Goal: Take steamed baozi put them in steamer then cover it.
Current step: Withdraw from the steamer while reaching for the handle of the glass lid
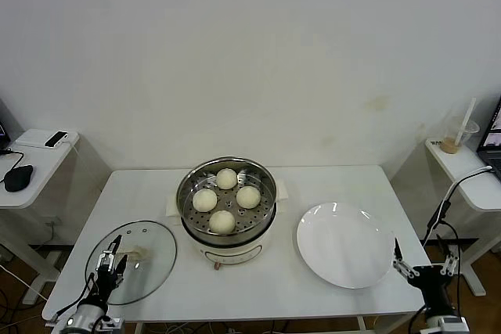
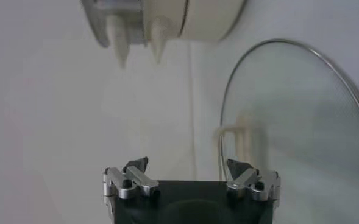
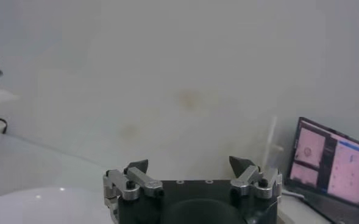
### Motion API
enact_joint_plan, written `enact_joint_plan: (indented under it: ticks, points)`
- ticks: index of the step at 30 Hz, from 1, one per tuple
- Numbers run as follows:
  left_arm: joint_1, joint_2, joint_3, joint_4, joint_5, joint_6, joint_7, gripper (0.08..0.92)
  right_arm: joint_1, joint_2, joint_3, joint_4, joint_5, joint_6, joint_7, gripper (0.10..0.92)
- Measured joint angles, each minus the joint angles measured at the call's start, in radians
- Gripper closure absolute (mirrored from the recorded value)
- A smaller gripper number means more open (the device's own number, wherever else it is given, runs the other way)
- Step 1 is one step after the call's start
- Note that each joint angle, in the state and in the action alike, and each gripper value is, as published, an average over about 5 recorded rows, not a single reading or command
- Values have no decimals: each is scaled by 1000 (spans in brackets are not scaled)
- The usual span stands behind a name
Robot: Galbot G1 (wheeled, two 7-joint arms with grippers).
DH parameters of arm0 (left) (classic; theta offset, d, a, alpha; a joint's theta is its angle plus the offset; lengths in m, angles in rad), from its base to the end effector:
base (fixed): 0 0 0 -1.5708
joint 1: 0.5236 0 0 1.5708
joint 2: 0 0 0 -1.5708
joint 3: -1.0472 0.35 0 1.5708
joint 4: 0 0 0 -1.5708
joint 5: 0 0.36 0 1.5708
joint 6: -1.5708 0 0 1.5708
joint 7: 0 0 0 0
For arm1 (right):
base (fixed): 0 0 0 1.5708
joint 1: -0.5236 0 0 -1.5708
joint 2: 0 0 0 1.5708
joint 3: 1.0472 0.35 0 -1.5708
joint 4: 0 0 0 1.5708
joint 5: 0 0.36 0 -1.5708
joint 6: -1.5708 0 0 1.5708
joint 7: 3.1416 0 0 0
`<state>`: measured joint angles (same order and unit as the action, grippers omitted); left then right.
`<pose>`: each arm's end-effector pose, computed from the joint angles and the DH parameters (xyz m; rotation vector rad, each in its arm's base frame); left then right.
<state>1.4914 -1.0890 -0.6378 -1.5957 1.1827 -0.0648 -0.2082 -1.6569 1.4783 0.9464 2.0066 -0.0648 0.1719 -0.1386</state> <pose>0.2011 0.1944 -0.4094 -0.1846 -2.0244 -2.2412 0.1382 -0.1516 -0.3219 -0.2287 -3.0578 0.5865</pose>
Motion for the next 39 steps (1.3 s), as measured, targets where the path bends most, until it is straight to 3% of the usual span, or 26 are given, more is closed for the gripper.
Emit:
enact_joint_plan:
  ticks: [20, 39]
  points:
    - [-133, 26, 43, 131, 0, -10, -5, 197, -58, 51, 2, 22, -37, 22, 3, 203]
    - [-129, 5, 30, 152, -14, -45, -42, 727, -65, 49, -15, 31, -42, 21, 3, 203]
